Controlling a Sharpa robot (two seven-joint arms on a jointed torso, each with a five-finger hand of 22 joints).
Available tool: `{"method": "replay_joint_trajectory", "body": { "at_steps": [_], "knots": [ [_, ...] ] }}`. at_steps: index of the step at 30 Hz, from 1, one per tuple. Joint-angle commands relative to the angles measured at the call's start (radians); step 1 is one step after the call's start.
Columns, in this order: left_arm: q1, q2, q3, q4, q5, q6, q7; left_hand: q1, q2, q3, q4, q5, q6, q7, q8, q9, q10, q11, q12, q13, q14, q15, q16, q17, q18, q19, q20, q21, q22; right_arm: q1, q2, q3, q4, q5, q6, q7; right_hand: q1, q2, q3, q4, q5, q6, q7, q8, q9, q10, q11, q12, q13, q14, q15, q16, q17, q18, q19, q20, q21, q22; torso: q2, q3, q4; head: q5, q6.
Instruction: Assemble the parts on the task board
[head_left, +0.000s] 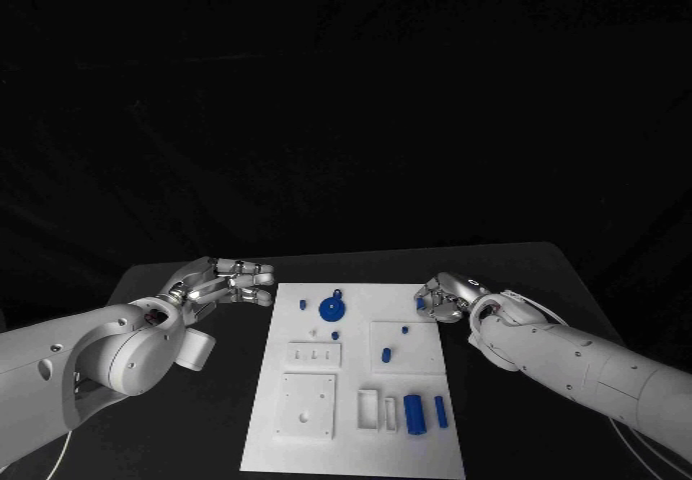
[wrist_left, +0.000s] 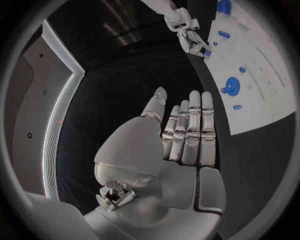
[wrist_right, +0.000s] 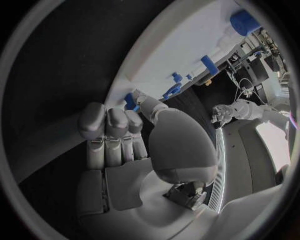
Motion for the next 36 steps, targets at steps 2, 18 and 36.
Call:
{"method": "replay_joint_trajectory", "body": {
  "at_steps": [2, 18, 36],
  "knots": [
    [0.0, 0.001, 0.001, 0.004, -0.005, 0.017, 0.005, 0.003, -0.004, 0.003, -0.001, 0.004, -0.001, 0.002, 0.001, 0.0, -0.008, 0.002, 0.004, 0.001, -0.005, 0.001, 0.001, -0.002, -0.007, -0.002, 0.002, -0.005, 0.002, -0.001, 0.002, 0.0, -0.002, -0.002, -0.001, -0.009, -0.011, 0.0, 0.014, -0.001, -0.007, -0.003, 0.003, 0.001, 0.002, 0.0, -0.005, -0.003, 0.0, 0.0, -0.007, -0.001, 0.0, -0.009, 0.018, -0.001, 0.001, 0.123, 0.0, -0.0001, 0.0003, -0.001, 0.0],
    [0.0, 0.004, 0.001, 0.001, -0.03, 0.03, -0.02, -0.008, 0.011, -0.001, 0.005, 0.002, 0.027, -0.009, 0.002, 0.001, 0.064, -0.018, 0.004, 0.001, 0.004, -0.008, 0.007, 0.001, -0.01, 0.004, -0.005, -0.001, 0.006, -0.001, 0.0, 0.0, 0.024, -0.003, -0.032, -0.028, -0.011, 0.008, 0.028, -0.001, -0.017, 0.016, -0.002, 0.001, 0.002, 0.003, -0.008, 0.001, 0.003, 0.001, -0.01, 0.002, 0.004, -0.01, 0.019, -0.003, 0.004, 0.123, -0.001, 0.0017, -0.0024, 0.0, -0.001],
    [0.023, 0.094, 0.002, -0.086, -0.138, 0.097, -0.286, -0.093, -0.007, -0.024, 0.083, 0.005, 0.113, -0.069, 0.004, 0.013, 0.372, -0.148, 0.215, 0.133, 0.117, -0.156, 0.677, 0.395, -0.032, 0.081, -0.157, 0.442, 0.349, 0.071, -0.049, 0.0, 0.267, -0.075, 0.014, -0.185, -0.004, 0.005, 0.044, 0.009, -0.032, 0.02, -0.004, 0.001, 0.002, 0.003, -0.011, 0.001, 0.004, 0.001, -0.01, 0.0, 0.005, -0.009, 0.022, -0.003, 0.012, 0.125, -0.032, -0.0065, -0.0221, 0.015, 0.003]
  ]
}}
